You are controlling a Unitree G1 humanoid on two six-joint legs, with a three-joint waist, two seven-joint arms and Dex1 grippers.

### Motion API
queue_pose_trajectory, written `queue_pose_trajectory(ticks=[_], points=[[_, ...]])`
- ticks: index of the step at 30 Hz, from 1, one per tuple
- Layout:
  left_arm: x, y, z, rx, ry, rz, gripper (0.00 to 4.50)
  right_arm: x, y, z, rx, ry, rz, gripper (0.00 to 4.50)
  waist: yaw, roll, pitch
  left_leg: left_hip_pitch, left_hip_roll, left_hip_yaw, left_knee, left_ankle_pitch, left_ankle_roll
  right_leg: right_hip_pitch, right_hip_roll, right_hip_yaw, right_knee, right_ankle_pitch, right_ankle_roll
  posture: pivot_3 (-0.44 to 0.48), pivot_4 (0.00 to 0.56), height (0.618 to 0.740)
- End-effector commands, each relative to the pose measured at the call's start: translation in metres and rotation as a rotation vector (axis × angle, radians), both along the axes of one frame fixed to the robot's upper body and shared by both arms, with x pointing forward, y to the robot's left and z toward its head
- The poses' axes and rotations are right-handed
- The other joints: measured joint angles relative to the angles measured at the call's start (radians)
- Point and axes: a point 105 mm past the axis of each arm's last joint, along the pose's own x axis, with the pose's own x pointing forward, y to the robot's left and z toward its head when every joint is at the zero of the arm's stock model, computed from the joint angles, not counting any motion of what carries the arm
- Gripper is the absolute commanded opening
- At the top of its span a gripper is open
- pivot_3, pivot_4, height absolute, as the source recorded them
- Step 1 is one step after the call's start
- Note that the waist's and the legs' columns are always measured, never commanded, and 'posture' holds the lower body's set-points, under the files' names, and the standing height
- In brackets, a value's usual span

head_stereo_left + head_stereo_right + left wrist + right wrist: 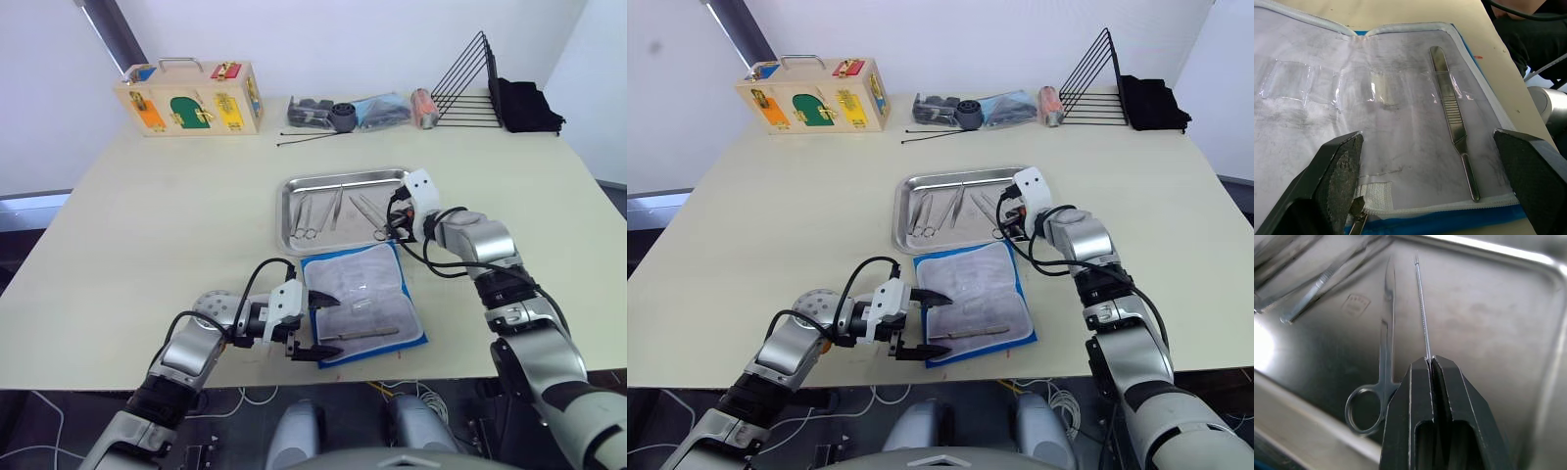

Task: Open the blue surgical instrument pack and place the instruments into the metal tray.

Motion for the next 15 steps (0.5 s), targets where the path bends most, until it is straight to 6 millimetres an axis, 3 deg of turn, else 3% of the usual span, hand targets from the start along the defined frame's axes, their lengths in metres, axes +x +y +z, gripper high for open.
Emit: queue_pose_trajectory(ticks=[1,7,10,12,13,15], points=[[-0.0169,0.0201,-0.0520,0.142,0.202,0.078,4.50,0.0045,0.0019,0.0120,0.000,-0.043,-0.001,0.07,0.000,0.000,0.000,0.000,0.000,0.000,0.000,0.000,0.000,0.000,0.000,0.000,0.000,0.000,0.000,0.000,0.150,0.740],[-0.0178,0.0201,-0.0522,0.141,0.201,0.080,4.50,-0.0012,0.0045,0.0050,-0.005,-0.011,0.034,0.07,-0.001,0.000,0.000,0.000,0.000,0.000,0.000,0.000,0.000,0.000,0.000,0.000,0.000,0.000,0.000,0.000,0.150,0.740],[-0.0182,0.0194,-0.0519,0.140,0.200,0.078,4.50,-0.0050,0.0095,0.0081,0.016,-0.006,0.066,1.35,-0.001,0.000,0.000,0.000,0.000,0.000,0.000,0.000,0.000,0.000,0.000,0.000,0.000,0.000,0.000,0.000,0.150,0.740],[-0.0185,0.0192,-0.0519,0.140,0.200,0.077,4.50,-0.0055,0.0106,0.0107,0.030,-0.009,0.068,2.41,-0.002,0.000,0.000,0.000,0.000,0.000,0.000,0.000,0.000,0.000,0.000,0.000,0.000,0.000,0.000,0.000,0.150,0.740],[-0.0185,0.0190,-0.0518,0.140,0.200,0.077,4.50,-0.0053,0.0106,0.0121,0.036,-0.011,0.066,3.17,-0.002,0.000,0.000,0.000,0.000,0.000,0.000,0.000,0.000,0.000,0.000,0.000,0.000,0.000,0.000,0.000,0.150,0.740],[-0.0187,0.0190,-0.0518,0.140,0.200,0.077,4.50,-0.0048,0.0099,0.0146,0.044,-0.014,0.062,3.82,-0.002,0.000,0.000,0.000,0.000,0.000,0.000,0.000,0.000,0.000,0.000,0.000,0.000,0.000,0.000,0.000,0.150,0.740]])
